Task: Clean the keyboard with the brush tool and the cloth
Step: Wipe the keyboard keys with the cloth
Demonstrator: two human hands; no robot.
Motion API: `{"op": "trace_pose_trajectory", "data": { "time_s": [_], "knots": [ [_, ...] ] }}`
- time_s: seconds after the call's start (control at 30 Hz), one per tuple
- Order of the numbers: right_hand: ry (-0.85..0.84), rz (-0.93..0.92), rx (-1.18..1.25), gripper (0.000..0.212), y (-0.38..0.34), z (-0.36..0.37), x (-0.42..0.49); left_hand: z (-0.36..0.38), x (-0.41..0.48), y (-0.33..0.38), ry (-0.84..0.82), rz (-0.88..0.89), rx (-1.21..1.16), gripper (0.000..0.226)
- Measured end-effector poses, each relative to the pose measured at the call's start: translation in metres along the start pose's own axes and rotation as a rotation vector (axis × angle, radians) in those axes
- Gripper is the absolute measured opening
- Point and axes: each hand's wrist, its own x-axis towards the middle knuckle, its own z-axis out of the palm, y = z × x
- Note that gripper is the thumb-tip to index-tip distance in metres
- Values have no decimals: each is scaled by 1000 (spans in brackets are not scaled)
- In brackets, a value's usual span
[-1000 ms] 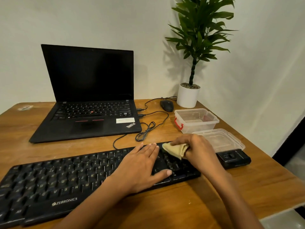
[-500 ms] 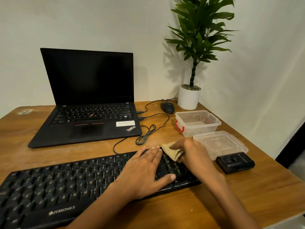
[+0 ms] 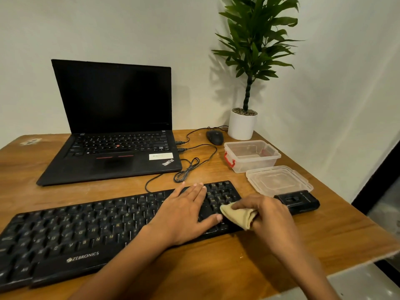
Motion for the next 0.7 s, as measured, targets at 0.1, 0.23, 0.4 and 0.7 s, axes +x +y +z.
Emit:
{"op": "trace_pose_trajectory", "data": {
  "time_s": [0.1, 0.23, 0.4, 0.7],
  "knots": [
    [34, -1, -67, 44, -7, 12, -15, -1, 0, 0, -18, -11, -5, 94],
    [-17, -16, -5, 38, -12, 12, -32, -1, 0, 0, -33, -16, 12, 88],
    [-121, 78, 546, 48, -17, 11, -30, -5, -3, -4, -42, 2, -79, 74],
    [-44, 77, 1026, 37, -49, 11, 14, -35, -47, -28, 316, -114, -963, 32]
  ]
}}
